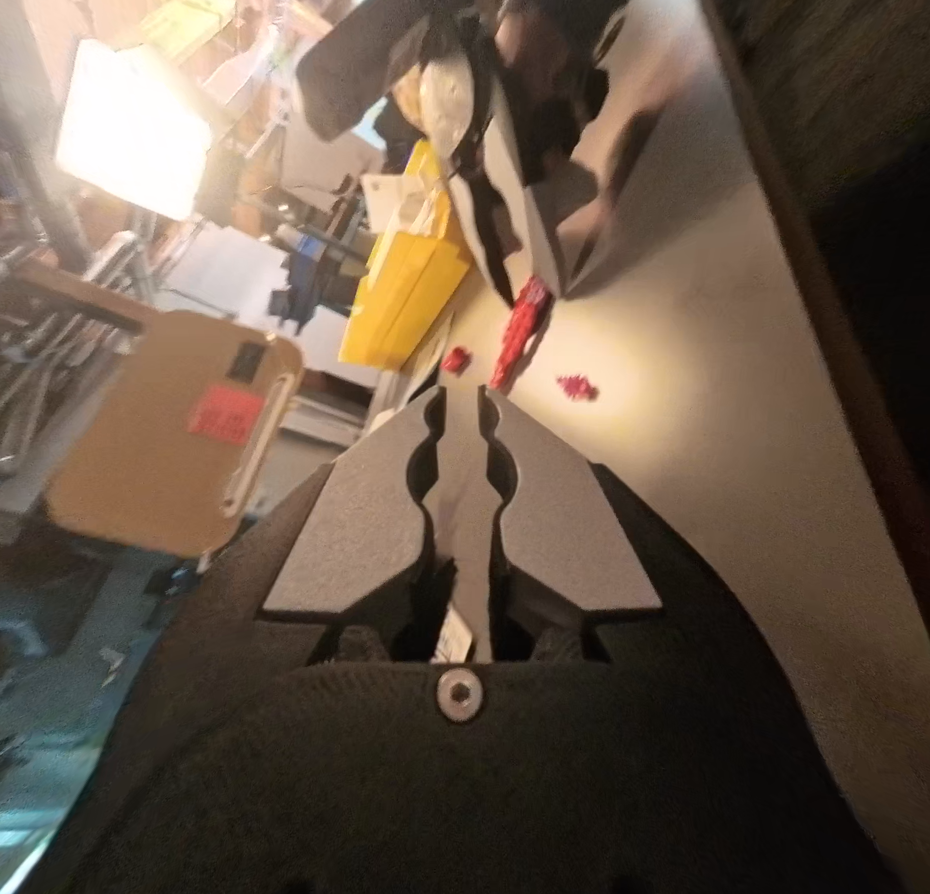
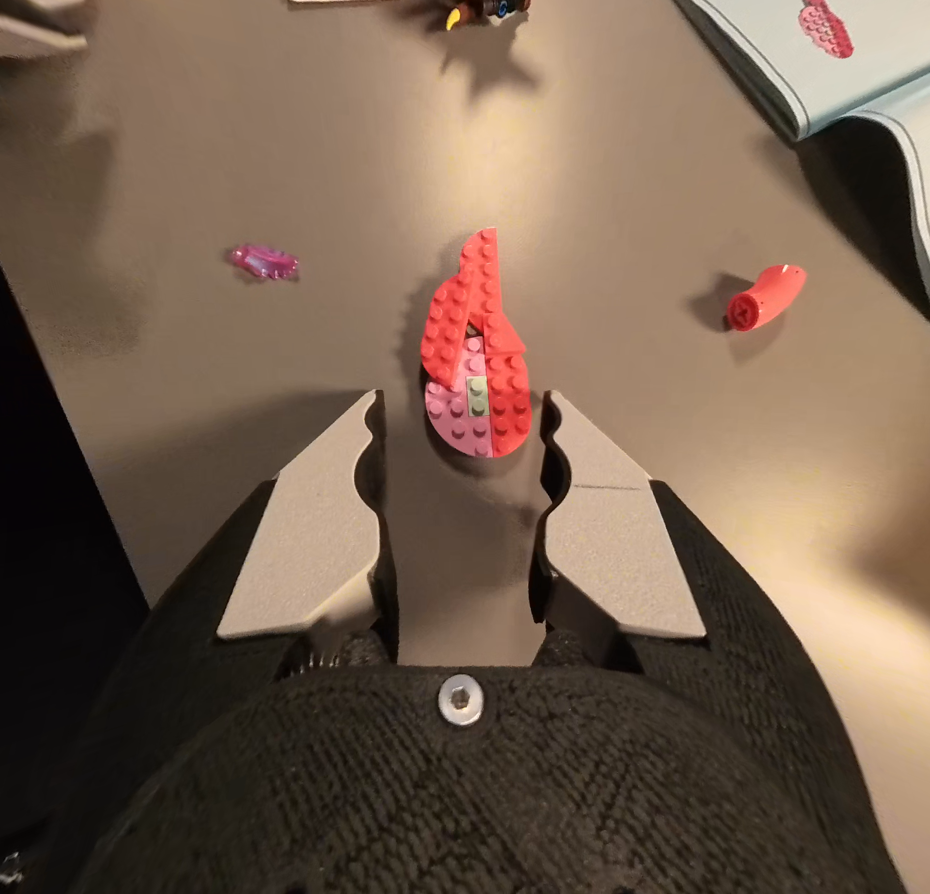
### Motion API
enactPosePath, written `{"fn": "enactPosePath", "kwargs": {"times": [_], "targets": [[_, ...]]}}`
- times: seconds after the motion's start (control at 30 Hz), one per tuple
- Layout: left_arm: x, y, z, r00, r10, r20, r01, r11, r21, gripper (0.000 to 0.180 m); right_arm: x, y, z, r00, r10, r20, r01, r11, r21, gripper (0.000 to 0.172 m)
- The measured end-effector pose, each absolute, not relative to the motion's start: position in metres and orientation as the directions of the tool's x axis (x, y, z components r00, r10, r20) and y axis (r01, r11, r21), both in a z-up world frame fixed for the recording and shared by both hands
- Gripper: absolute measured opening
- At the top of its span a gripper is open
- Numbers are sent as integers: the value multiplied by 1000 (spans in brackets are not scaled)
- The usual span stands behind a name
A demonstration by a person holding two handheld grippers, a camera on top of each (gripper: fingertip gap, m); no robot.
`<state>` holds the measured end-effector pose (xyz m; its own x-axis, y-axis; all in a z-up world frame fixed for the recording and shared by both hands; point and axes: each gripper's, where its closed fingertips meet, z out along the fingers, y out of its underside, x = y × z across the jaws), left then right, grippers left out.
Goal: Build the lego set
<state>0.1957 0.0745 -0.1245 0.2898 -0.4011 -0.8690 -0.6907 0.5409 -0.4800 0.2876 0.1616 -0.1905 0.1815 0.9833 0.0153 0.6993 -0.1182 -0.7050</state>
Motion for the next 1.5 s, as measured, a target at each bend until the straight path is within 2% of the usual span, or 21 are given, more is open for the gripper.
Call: {"fn": "enactPosePath", "kwargs": {"times": [0.23, 0.33, 0.6, 0.77, 1.0, 1.1, 1.17, 1.27, 1.5], "targets": [[239, 131, -145, 210, -662, -719, -679, 431, -595, 29, 288, 164, -191, 171, 985, 1, 711, -123, -692, 48], [255, 146, -149, 151, -666, -731, -683, 464, -564, 28, 288, 167, -191, 172, 985, -4, 707, -127, -696, 40], [272, 164, -168, 66, -699, -712, -697, 479, -534, 31, 287, 167, -189, 210, 975, -77, 665, -200, -719, 39], [270, 170, -166, 49, -715, -698, -710, 467, -528, 40, 286, 167, -188, 210, 972, -109, 656, -223, -721, 39], [264, 174, -160, 78, -692, -718, -698, 476, -535, 31, 282, 166, -187, 210, 967, -145, 645, -248, -723, 39], [260, 170, -162, 60, -685, -726, -697, 492, -521, 32, 281, 166, -186, 211, 964, -163, 635, -262, -727, 39], [258, 168, -165, 41, -664, -747, -699, 515, -496, 34, 280, 166, -186, 215, 962, -169, 625, -269, -733, 39], [258, 172, -165, 18, -559, -829, -715, 572, -401, 36, 279, 168, -181, 223, 960, -169, 599, -272, -754, 39], [258, 186, -145, -44, -102, -994, -771, 636, -31, 29, 271, 166, -155, 217, 967, -136, 528, -234, -816, 39]]}}
